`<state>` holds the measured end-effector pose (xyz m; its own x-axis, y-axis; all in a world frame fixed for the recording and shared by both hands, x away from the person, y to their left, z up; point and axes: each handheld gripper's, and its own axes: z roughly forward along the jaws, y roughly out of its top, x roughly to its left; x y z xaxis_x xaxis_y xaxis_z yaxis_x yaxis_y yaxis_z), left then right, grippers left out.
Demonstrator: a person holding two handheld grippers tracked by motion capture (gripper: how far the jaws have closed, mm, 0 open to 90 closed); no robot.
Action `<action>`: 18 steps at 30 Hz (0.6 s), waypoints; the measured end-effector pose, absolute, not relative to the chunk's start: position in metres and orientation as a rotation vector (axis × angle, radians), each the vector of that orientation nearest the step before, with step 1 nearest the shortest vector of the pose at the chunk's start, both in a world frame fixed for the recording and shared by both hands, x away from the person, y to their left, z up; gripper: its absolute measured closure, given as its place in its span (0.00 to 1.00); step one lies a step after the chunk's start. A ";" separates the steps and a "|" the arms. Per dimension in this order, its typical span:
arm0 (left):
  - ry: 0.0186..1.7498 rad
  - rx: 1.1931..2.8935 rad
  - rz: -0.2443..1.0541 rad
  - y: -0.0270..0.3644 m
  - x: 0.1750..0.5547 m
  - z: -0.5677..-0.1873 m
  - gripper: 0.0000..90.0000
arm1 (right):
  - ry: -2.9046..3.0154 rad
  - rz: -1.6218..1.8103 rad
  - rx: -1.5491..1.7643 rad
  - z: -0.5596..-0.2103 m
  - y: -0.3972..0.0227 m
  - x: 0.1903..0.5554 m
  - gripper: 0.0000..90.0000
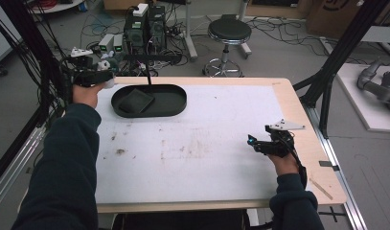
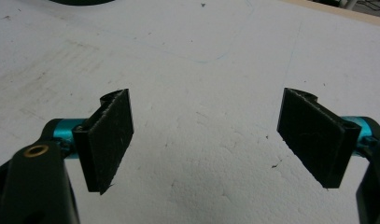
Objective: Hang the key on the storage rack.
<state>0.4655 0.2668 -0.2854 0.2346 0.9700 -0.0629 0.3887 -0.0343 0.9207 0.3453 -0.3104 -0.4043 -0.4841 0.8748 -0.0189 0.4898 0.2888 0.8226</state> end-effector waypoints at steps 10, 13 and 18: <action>1.329 1.523 0.811 0.274 0.482 -0.281 0.43 | 2.100 1.082 1.217 -0.405 -0.310 0.345 0.21; 1.369 1.513 0.816 0.278 0.486 -0.284 0.43 | 2.098 1.089 1.217 -0.404 -0.311 0.344 0.21; 1.432 1.511 0.831 0.284 0.484 -0.296 0.42 | 2.097 1.084 1.220 -0.405 -0.312 0.344 0.21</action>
<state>0.4843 0.2842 -0.2956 0.1152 0.9888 -0.0952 0.4080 0.0403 0.9121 0.3440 -0.3117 -0.4046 -0.4875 0.8730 -0.0141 0.4932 0.2886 0.8206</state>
